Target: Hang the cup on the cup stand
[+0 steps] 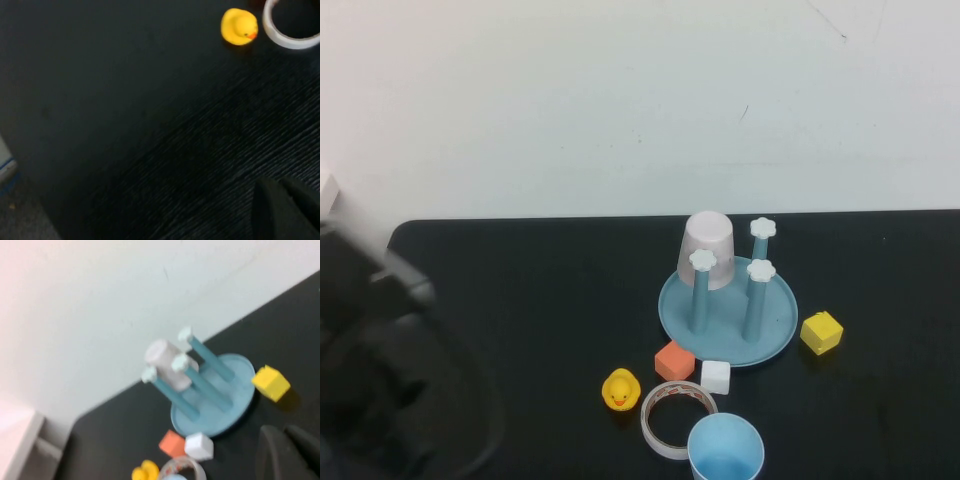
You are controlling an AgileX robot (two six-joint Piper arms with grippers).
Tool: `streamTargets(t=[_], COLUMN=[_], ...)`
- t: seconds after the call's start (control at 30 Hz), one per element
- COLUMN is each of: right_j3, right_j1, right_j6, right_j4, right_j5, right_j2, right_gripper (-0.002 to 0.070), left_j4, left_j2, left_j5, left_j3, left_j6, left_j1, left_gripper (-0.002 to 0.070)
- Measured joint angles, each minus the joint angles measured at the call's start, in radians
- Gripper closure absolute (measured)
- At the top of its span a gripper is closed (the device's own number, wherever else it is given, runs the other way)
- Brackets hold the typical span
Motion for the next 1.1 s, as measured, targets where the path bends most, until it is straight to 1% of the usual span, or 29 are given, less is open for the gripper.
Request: streamTargets(t=[0.2,0.33,0.6,0.67,0.73,0.8,0.87,0.97,1.03,1.1], right_j3=[0.000,0.000,0.000,0.000,0.000,0.000,0.000,0.000,0.000,0.000], right_j1=[0.000,0.000,0.001,0.001,0.001,0.001,0.001,0.001,0.001,0.001], right_j6=[-0.054,-0.064,-0.084,-0.086,-0.089,-0.093,-0.097,-0.105,-0.112,-0.113], right_j4=[-0.002,-0.002,-0.002,-0.002,-0.002,-0.004,-0.004,-0.004,-0.004,-0.004], right_j5=[0.104,0.108,0.108,0.108,0.108,0.108,0.108,0.108,0.108,0.108], right_j2=[0.000,0.000,0.000,0.000,0.000,0.000,0.000,0.000,0.000,0.000], right_gripper=[0.0666,0.0666,0.0666,0.0666,0.0666,0.0666,0.0666,0.0666,0.0666,0.0666], left_j4=[0.063,0.067,0.070,0.065,0.034,-0.024,-0.104,-0.197,-0.223,-0.232], left_j2=[0.252,0.410,0.694,0.760,0.819,0.865,0.908,0.961,0.999,1.033], left_j5=[0.000,-0.006,-0.021,-0.021,-0.019,-0.017,-0.017,-0.050,-0.079,-0.109], left_j3=[-0.147,-0.252,-0.446,-0.486,-0.517,-0.542,-0.558,-0.565,-0.567,-0.568], left_j6=[-0.086,-0.123,-0.169,-0.171,-0.171,-0.171,-0.171,-0.169,-0.168,-0.164], left_j1=[-0.150,-0.222,-0.294,-0.309,-0.321,-0.329,-0.338,-0.352,-0.361,-0.368], left_gripper=[0.0676,0.0676,0.0676,0.0660,0.0613,0.0539,0.0433,0.0312,0.0274,0.0258])
